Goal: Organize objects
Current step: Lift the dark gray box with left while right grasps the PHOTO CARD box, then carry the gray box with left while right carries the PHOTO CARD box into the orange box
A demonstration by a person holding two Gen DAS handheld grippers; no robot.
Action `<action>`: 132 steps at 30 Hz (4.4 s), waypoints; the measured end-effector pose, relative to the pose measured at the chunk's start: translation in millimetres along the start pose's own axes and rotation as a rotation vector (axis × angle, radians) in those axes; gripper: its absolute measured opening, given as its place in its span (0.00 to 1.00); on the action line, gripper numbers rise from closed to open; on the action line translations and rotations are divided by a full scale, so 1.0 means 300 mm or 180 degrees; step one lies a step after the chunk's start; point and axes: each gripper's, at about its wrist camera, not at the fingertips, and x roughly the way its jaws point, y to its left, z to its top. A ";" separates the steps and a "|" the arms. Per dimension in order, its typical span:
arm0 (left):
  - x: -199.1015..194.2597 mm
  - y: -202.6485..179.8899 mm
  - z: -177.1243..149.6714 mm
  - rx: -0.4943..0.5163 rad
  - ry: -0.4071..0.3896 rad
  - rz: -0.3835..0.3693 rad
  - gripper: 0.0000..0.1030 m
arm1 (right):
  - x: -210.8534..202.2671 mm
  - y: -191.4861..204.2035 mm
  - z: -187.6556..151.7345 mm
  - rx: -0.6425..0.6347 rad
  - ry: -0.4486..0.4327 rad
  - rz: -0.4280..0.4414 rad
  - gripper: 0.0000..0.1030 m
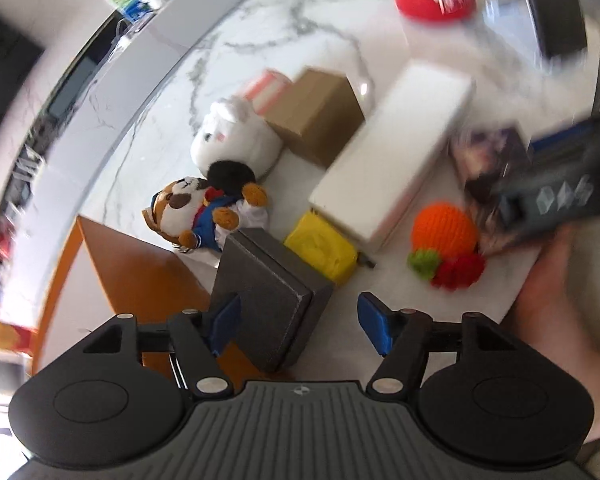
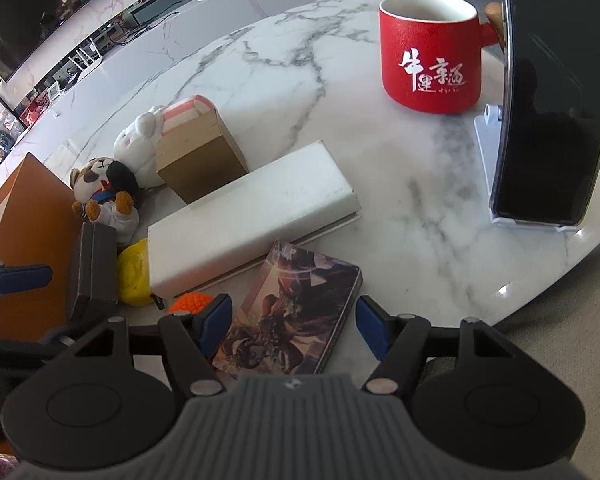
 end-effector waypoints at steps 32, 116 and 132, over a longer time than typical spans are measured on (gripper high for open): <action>-0.224 0.153 -0.136 -0.1484 -0.0525 -0.1688 0.40 | -0.003 0.013 -0.044 -0.0187 0.0132 -0.0085 0.64; -0.128 0.576 -0.686 -0.2353 0.0031 -0.1284 0.37 | 0.005 0.884 -0.252 -0.1614 0.0682 0.0705 0.23; -0.030 0.559 -0.611 -0.2454 0.0666 -0.1474 0.37 | -0.042 0.867 -0.241 -0.1866 0.0536 0.0660 0.27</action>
